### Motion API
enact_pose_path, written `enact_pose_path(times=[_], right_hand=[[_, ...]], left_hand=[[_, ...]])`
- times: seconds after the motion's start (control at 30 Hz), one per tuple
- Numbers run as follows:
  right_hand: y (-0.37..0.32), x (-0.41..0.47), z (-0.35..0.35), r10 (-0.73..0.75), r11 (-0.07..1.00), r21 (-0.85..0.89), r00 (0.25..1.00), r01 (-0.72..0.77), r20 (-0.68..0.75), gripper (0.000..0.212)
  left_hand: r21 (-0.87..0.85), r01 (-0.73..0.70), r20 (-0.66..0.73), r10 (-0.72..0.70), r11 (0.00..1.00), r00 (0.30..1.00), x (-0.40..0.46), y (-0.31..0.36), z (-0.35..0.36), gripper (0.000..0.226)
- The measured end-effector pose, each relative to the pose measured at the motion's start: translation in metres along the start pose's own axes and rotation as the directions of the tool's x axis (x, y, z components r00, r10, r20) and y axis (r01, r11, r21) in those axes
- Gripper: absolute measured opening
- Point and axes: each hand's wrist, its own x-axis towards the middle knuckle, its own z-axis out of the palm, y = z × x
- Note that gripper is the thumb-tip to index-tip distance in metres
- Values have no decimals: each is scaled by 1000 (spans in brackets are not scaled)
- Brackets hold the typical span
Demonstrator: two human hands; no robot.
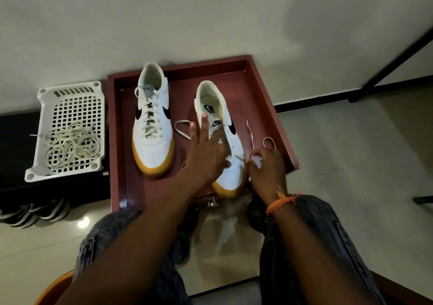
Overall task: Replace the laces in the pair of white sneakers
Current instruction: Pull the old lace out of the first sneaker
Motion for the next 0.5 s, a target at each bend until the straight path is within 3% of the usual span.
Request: enact_pose_path(times=[0.1,0.2,0.27,0.33,0.43,0.47,0.5], right_hand=[[-3,-27,8,-9,1000,-15,998,10,62,25],[-7,-43,19,-89,988,-121,992,99,86,29],[-5,-47,23,-124,980,-150,990,132,61,32],[-5,-48,27,-128,979,-152,991,133,45,35],[-8,-52,31,-136,980,-143,991,137,17,37],[-8,-52,32,-133,983,-127,991,133,7,37],[-8,-52,34,-133,985,-114,991,132,-6,36]], left_hand=[[-257,29,-161,-72,966,984,-7,7,15,17],[-385,-124,-389,-40,915,920,-5,4,25,5],[-486,-184,-422,-45,854,906,-7,6,23,6],[-663,-190,-349,-74,724,934,-10,-3,21,8],[-945,48,7,-127,325,992,-20,-21,8,14],[-962,98,64,-137,256,989,-22,-23,4,18],[-951,106,61,-162,289,985,-24,-21,0,21]])
